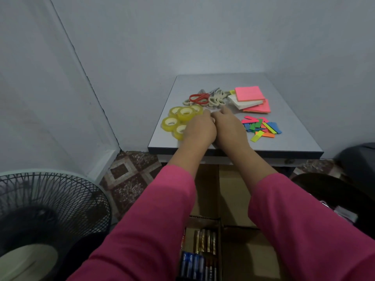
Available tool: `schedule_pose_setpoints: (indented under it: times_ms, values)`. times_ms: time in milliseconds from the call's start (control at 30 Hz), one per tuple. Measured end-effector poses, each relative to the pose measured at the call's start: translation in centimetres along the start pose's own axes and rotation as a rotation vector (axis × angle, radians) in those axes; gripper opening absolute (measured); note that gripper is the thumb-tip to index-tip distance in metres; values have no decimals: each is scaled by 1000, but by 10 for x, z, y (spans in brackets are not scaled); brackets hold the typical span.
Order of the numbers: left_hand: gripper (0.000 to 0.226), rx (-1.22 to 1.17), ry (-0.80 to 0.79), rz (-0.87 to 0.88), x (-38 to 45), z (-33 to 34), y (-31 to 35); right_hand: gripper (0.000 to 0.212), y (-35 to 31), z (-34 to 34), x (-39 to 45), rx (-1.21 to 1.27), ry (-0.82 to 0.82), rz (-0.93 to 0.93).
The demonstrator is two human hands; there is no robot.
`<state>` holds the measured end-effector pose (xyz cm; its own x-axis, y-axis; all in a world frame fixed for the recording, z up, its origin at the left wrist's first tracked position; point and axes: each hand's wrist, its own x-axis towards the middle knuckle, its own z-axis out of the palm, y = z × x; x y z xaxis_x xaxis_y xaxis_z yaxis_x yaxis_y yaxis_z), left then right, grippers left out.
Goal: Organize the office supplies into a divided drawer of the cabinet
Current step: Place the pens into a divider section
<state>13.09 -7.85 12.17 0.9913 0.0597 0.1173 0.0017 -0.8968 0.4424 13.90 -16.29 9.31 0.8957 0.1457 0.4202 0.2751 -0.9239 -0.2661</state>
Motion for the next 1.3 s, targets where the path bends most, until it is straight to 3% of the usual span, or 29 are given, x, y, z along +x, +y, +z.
schedule_pose_setpoints:
  times_ms: [233,400,467,633,800,967,1067,1167,1300]
  values:
    - [17,24,41,34,-12,0,-4,23,0,-1,-12,-3,26,-3]
    - [33,-90,104,-9,-18,3,-5,26,-2,-5,-25,132,111,73]
    - [29,-125,104,-73,-17,2,-5,28,-3,-6,-28,127,104,80]
    - [6,-47,62,-54,-22,-3,-1,23,-6,-8,-33,116,93,106]
    - [18,56,49,-13,-33,-10,-3,19,-11,-7,-38,139,90,183]
    - [12,0,102,21,-62,-22,-19,27,-17,-21,-69,480,196,214]
    - [5,-333,133,39,-92,-26,-38,27,-19,-32,-108,727,234,246]
    - [9,-760,1,-17,-125,-27,-64,32,-14,-31,-149,890,185,293]
    - [21,-745,-337,-46,-159,-17,-92,41,-9,-11,-185,988,122,387]
